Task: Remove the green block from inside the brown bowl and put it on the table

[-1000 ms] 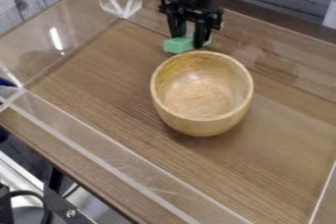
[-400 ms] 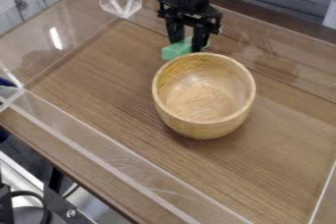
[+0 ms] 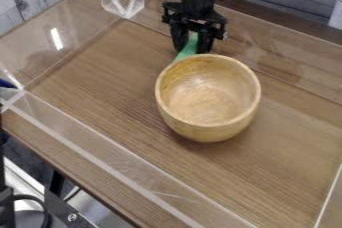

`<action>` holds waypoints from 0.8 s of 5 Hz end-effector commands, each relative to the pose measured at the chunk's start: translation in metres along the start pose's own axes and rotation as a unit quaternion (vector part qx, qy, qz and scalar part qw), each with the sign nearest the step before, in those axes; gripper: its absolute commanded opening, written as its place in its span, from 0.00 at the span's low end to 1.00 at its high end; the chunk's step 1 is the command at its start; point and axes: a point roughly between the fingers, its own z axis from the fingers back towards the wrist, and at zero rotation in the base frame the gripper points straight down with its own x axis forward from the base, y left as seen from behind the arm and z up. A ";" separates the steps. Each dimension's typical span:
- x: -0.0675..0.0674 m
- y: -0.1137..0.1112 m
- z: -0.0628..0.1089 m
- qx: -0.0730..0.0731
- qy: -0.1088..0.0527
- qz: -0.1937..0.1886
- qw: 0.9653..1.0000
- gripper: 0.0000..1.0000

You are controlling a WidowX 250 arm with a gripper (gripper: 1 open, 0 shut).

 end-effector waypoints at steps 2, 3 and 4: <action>0.019 0.002 0.011 0.009 -0.035 -0.004 0.999 0.00; 0.017 0.009 0.019 0.008 -0.043 0.004 0.999 0.00; 0.014 0.016 0.027 0.008 -0.052 0.012 0.999 0.00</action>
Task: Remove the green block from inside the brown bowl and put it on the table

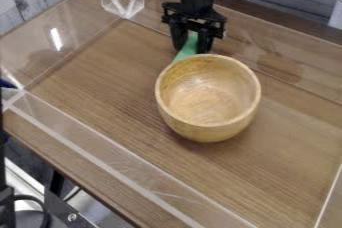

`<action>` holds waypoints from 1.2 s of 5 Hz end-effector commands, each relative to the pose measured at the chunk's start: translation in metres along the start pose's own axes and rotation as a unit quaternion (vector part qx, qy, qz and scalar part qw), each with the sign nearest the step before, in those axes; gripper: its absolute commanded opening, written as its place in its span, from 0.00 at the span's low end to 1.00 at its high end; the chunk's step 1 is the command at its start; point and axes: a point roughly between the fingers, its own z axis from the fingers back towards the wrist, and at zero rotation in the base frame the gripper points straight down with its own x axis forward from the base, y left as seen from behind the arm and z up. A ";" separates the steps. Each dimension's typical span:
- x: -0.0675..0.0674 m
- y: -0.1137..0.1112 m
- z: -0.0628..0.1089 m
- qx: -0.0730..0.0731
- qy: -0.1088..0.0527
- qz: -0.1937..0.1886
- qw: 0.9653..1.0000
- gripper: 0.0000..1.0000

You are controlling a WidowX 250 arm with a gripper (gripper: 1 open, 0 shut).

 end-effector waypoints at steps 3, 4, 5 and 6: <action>0.007 0.028 0.042 0.013 -0.065 0.022 0.998 0.00; 0.005 0.034 0.043 0.015 -0.066 0.027 0.997 0.00; 0.004 0.038 0.043 0.015 -0.066 0.032 0.997 0.00; 0.003 0.042 0.043 0.015 -0.066 0.036 0.997 0.00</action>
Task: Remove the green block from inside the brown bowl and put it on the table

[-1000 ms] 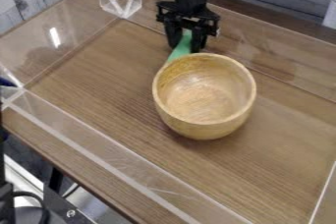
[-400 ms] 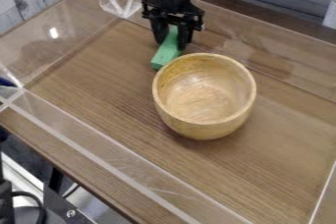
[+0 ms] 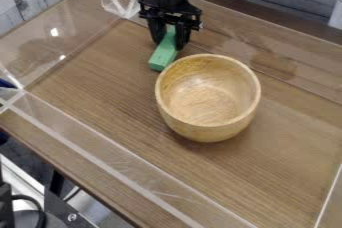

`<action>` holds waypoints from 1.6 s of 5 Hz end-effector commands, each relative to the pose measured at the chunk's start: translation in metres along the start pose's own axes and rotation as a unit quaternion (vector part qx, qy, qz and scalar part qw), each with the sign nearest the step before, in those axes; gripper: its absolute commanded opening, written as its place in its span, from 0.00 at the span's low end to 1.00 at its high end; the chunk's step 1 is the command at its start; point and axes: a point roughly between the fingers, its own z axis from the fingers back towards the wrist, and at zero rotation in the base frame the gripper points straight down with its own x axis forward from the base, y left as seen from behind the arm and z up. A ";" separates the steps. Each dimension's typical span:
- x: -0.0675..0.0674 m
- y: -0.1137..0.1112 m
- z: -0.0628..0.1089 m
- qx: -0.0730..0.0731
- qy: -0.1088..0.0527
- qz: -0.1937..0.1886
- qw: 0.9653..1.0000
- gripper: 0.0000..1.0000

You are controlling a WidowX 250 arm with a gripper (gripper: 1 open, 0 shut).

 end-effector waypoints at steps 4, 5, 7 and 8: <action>0.003 0.015 0.046 0.010 -0.055 0.009 0.998 0.00; 0.003 0.017 0.044 0.011 -0.054 0.011 0.998 0.00; 0.003 0.019 0.040 0.015 -0.050 0.012 0.999 0.00; 0.003 0.020 0.038 0.016 -0.047 0.013 0.999 0.00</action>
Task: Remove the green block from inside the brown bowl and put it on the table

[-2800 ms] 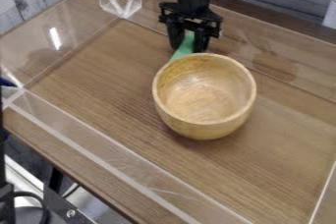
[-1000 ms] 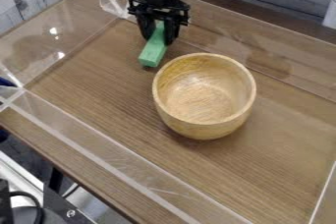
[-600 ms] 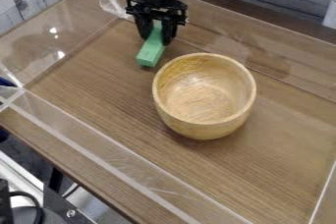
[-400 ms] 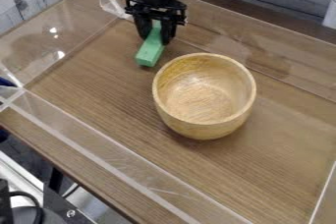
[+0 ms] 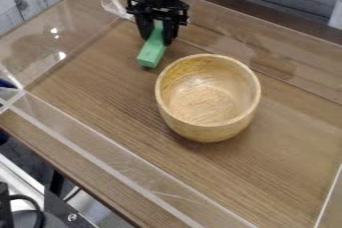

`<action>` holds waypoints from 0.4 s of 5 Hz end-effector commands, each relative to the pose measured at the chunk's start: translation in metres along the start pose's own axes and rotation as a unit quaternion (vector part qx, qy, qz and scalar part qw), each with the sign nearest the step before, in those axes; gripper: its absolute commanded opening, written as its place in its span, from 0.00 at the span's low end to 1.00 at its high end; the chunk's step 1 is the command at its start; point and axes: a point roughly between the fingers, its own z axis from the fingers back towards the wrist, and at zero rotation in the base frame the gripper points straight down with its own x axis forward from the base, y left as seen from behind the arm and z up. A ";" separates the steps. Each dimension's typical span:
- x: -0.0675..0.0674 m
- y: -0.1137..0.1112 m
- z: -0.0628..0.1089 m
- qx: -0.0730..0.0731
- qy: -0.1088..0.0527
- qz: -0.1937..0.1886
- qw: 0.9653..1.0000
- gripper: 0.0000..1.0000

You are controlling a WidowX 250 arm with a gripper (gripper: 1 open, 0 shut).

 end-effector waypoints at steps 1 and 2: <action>0.009 0.005 0.027 0.012 -0.039 0.005 0.999 0.00; 0.009 0.006 0.025 0.013 -0.037 0.005 0.999 0.00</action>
